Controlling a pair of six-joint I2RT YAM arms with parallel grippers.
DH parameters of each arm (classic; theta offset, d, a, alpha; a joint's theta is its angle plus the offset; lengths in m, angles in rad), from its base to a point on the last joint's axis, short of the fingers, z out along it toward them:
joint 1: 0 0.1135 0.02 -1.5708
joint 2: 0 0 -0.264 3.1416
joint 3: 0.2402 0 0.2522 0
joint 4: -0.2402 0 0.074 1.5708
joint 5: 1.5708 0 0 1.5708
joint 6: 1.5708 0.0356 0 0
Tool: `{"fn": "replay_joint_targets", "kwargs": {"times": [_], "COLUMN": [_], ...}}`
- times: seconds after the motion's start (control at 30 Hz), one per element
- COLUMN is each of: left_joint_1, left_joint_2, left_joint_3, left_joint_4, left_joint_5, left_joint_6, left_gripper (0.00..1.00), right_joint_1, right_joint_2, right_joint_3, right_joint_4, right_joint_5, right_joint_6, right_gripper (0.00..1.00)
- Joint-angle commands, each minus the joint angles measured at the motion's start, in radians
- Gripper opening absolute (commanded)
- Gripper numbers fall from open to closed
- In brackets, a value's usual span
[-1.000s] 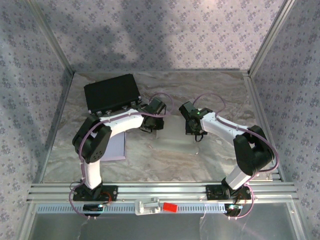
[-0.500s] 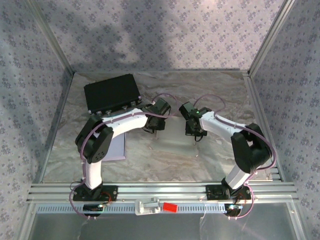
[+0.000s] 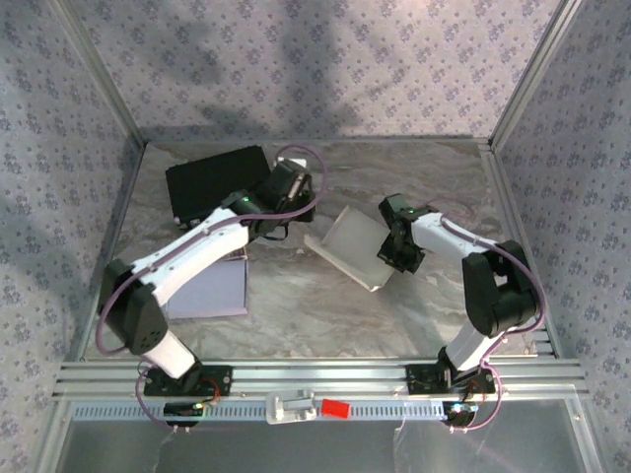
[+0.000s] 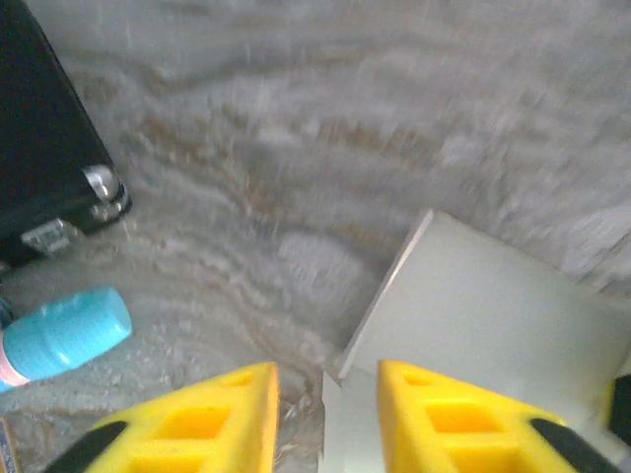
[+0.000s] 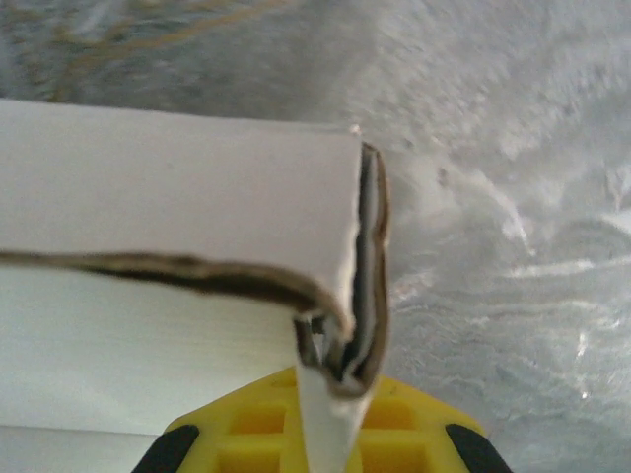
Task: Fold the paper box
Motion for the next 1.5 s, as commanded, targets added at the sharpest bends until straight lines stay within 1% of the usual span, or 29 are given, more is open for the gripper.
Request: {"fn": "replay_joint_targets", "kwargs": {"times": [0.0, 0.07, 0.2, 0.37, 0.47, 0.53, 0.63, 0.73, 0.8, 0.87, 0.9, 0.97, 1.07, 1.13, 1.2, 1.27, 1.33, 1.4, 1.47], "left_joint_1": [0.036, 0.056, 0.075, 0.109, 0.108, 0.102, 0.097, 0.083, 0.069, 0.060, 0.057, 0.056, 0.053, 0.051, 0.050, 0.049, 0.050, 0.049, 0.048], "left_joint_2": [-0.046, -0.065, -0.091, -0.066, -0.025, 0.004, 0.039, 0.075, 0.104, 0.126, 0.136, 0.151, 0.166, 0.170, 0.172, 0.173, 0.173, 0.171, 0.173], "left_joint_3": [-0.028, -0.047, -0.109, -0.231, -0.282, -0.303, -0.321, -0.323, -0.315, -0.308, -0.305, -0.297, -0.282, -0.274, -0.267, -0.264, -0.261, -0.257, -0.252], "left_joint_4": [0.036, 0.022, -0.018, 0.026, 0.097, 0.143, 0.194, 0.239, 0.250, 0.264, 0.273, 0.279, 0.288, 0.292, 0.292, 0.295, 0.299, 0.309, 0.314], "left_joint_5": [-0.013, 0.032, 0.118, 0.339, 0.432, 0.462, 0.491, 0.523, 0.532, 0.536, 0.540, 0.542, 0.548, 0.546, 0.546, 0.548, 0.545, 0.543, 0.545], "left_joint_6": [0.020, 0.003, -0.040, -0.144, -0.192, -0.215, -0.232, -0.247, -0.251, -0.259, -0.261, -0.262, -0.264, -0.267, -0.268, -0.273, -0.278, -0.285, -0.286], "left_gripper": [0.20, 0.14, 0.11, 0.04, 0.02, 0.02, 0.02, 0.01, 0.01, 0.01, 0.01, 0.01, 0.01, 0.01, 0.01, 0.01, 0.01, 0.01, 0.01], "right_joint_1": [-0.008, -0.013, -0.008, 0.010, 0.031, 0.041, 0.054, 0.078, 0.099, 0.116, 0.119, 0.122, 0.111, 0.100, 0.088, 0.074, 0.062, 0.057, 0.065], "right_joint_2": [-0.011, -0.019, -0.019, 0.000, 0.013, 0.027, 0.058, 0.069, 0.069, 0.068, 0.065, 0.046, -0.011, -0.060, -0.117, -0.165, -0.198, -0.224, -0.240], "right_joint_3": [-0.054, -0.071, -0.089, -0.112, -0.102, -0.097, -0.094, -0.099, -0.107, -0.102, -0.095, -0.091, -0.085, -0.064, -0.026, 0.020, 0.077, 0.146, 0.216], "right_joint_4": [-0.021, -0.003, 0.023, 0.034, 0.005, -0.011, -0.023, 0.004, 0.053, 0.076, 0.073, 0.064, 0.030, -0.020, -0.081, -0.102, -0.118, -0.064, 0.004], "right_joint_5": [-0.145, -0.184, -0.229, -0.285, -0.285, -0.289, -0.328, -0.375, -0.407, -0.424, -0.428, -0.424, -0.405, -0.367, -0.310, -0.251, -0.203, -0.170, -0.202], "right_joint_6": [0.228, 0.319, 0.466, 0.614, 0.676, 0.711, 0.750, 0.799, 0.838, 0.849, 0.850, 0.847, 0.825, 0.786, 0.722, 0.636, 0.513, 0.320, 0.076], "right_gripper": [0.00, 0.00, 0.00, 0.00, 0.00, 0.00, 0.00, 0.01, 0.16, 0.27, 0.32, 0.38, 0.46, 0.51, 0.57, 0.60, 0.60, 0.57, 0.54]}}
